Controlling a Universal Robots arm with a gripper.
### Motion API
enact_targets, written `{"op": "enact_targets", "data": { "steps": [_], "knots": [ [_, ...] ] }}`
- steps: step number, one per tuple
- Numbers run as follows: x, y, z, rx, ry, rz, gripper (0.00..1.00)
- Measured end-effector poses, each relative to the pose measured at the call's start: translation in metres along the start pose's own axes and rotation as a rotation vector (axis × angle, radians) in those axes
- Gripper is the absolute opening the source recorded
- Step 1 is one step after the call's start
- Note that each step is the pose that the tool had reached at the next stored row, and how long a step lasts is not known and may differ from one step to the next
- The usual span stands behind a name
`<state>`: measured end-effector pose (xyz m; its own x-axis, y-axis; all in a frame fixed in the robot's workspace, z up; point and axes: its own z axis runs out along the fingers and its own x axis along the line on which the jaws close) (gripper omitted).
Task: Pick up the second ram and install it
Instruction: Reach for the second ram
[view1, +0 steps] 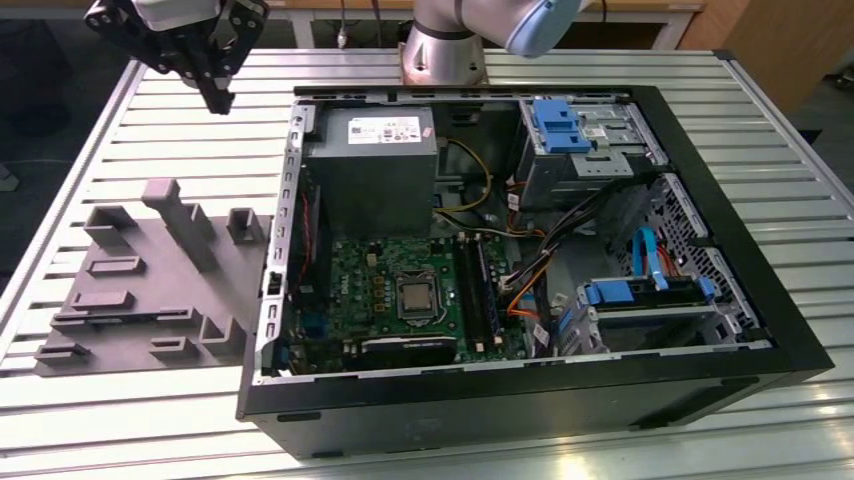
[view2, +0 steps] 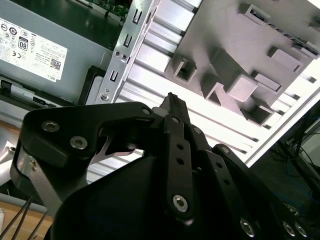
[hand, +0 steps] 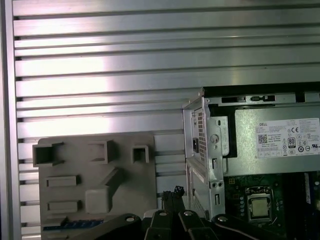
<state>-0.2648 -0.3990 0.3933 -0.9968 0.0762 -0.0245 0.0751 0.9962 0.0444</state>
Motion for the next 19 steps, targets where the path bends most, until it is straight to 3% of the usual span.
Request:
{"op": "enact_targets", "data": {
  "steps": [19],
  "knots": [
    [0.0136, -0.0011, -0.0003, 0.0, 0.0, 0.0, 0.11]
  ]
}}
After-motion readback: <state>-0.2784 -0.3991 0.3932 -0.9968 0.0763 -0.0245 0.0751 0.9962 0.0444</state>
